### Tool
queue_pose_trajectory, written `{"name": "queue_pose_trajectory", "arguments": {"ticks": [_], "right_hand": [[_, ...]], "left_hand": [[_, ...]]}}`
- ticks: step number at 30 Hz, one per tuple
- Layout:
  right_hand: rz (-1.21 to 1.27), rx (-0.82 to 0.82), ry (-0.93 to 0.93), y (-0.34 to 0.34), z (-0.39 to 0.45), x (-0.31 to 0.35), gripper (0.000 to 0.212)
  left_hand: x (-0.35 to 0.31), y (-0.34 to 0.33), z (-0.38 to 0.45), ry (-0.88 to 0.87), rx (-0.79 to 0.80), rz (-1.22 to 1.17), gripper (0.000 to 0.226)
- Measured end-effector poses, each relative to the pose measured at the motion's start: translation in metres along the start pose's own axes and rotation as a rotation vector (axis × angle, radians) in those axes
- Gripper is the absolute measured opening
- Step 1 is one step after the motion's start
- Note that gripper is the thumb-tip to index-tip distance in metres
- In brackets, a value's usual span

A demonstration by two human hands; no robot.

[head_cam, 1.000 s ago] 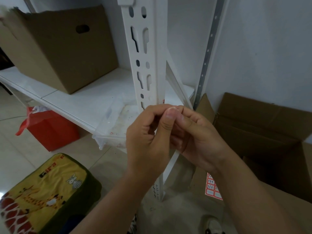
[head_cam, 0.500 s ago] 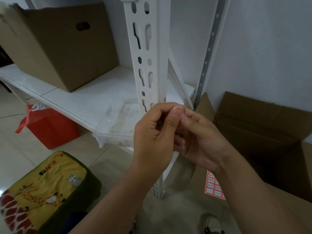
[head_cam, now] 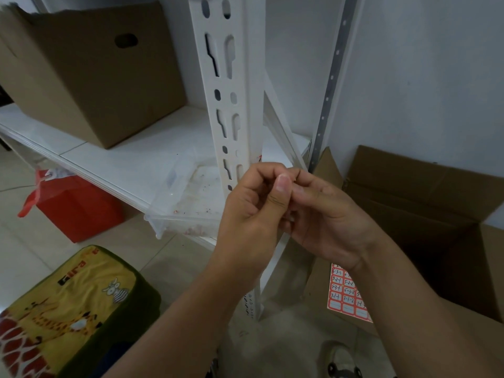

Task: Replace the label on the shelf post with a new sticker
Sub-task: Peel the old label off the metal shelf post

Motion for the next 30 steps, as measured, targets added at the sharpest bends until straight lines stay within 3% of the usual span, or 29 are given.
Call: {"name": "queue_pose_trajectory", "arguments": {"ticks": [4, 10, 16, 25, 28, 30], "right_hand": [[-0.074, -0.068, 0.051, 0.007, 0.002, 0.0, 0.063], [-0.143, -0.167, 0.141, 0.017, 0.0, 0.004, 0.063], [-0.275, -0.227, 0.191, 0.015, -0.005, 0.006, 0.091], [-0.175, -0.173, 0.145, 0.004, -0.003, -0.002, 0.092], [-0.155, -0.145, 0.139, 0.001, -0.003, 0.0, 0.083], [-0.139, -0.153, 0.132, -0.002, -0.004, 0.002, 0.092]], "left_hand": [[0.007, 0.004, -0.002, 0.059, -0.129, -0.053, 0.015], [-0.011, 0.005, -0.007, -0.162, -0.251, 0.248, 0.018], [-0.026, -0.002, -0.015, -0.348, -0.28, 0.414, 0.019], [-0.026, 0.004, -0.013, -0.29, -0.31, 0.296, 0.02], [-0.03, 0.006, -0.014, -0.283, -0.327, 0.248, 0.018], [-0.032, 0.007, -0.014, -0.295, -0.318, 0.254, 0.015]]}}
Point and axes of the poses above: each hand's wrist, its own z-axis towards the middle knuckle, its own y-axis out of the back of the hand, x = y × z, the point moved 10 cm from there along z, towards the middle knuckle, and after that the axes turned 15 degrees about -x, right-handed, at the moved point
